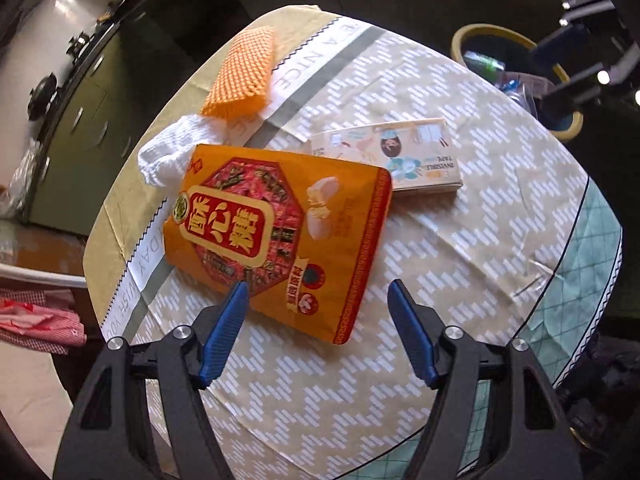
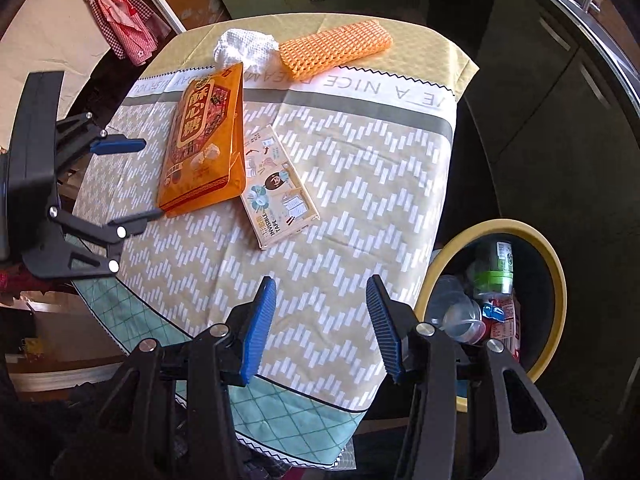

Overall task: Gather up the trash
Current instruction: 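Grasp the orange candy bag on the table with the left tool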

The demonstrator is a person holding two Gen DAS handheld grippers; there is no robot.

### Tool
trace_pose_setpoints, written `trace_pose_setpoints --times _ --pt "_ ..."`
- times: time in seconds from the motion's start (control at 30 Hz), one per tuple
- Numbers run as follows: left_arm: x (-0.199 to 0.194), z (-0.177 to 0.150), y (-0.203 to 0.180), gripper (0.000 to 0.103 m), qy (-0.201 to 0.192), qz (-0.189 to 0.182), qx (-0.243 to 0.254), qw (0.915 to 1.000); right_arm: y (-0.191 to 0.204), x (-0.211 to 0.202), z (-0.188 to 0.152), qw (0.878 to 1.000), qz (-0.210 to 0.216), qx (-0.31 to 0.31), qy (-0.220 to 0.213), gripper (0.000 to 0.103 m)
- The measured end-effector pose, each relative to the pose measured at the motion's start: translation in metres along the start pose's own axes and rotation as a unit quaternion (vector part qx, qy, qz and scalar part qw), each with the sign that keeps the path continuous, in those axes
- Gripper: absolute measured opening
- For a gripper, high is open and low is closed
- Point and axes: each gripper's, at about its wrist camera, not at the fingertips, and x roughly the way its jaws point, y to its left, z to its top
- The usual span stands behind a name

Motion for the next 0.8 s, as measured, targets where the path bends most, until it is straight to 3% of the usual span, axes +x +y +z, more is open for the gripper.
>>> trace_pose_setpoints --times 0.07,0.17,0.27,0.33,0.4,0.47,0.6,0.73,0.8 --pt "0.001 0.004 -0.015 0.068 -0.011 0.040 0.026 0.9988 -0.002 0.001 -0.001 1.000 0.001 0.004 0.001 0.047" --pt "0.007 0.008 -0.021 0.065 -0.006 0.050 0.031 0.9982 -0.001 0.001 -0.005 1.000 0.004 0.002 0.003 0.047" --pt "0.013 0.011 -0.015 0.059 0.004 0.023 0.017 0.9996 0.001 -0.003 -0.009 1.000 0.007 0.000 0.001 0.047" --pt "0.012 0.014 0.001 0.059 0.005 -0.017 -0.013 0.9998 0.000 -0.005 -0.012 1.000 0.010 0.001 0.001 0.047" --pt "0.012 0.014 0.020 0.060 0.018 -0.067 -0.051 0.9963 -0.001 -0.007 -0.015 1.000 0.007 0.001 0.001 0.047" --pt "0.015 0.011 0.029 0.060 0.025 -0.082 -0.076 0.9935 -0.003 -0.008 -0.015 1.000 0.009 0.004 0.001 0.047" --pt "0.011 0.005 0.008 0.064 0.007 -0.041 -0.048 0.9980 -0.004 -0.008 -0.015 1.000 0.014 0.005 -0.002 0.047" --pt "0.011 0.006 -0.013 0.064 -0.017 0.047 -0.005 0.9987 0.000 -0.006 -0.014 1.000 0.015 0.000 0.002 0.047" --pt "0.017 0.009 -0.014 0.061 -0.010 0.046 -0.003 0.9989 0.003 -0.006 -0.014 1.000 0.017 -0.005 0.002 0.047"
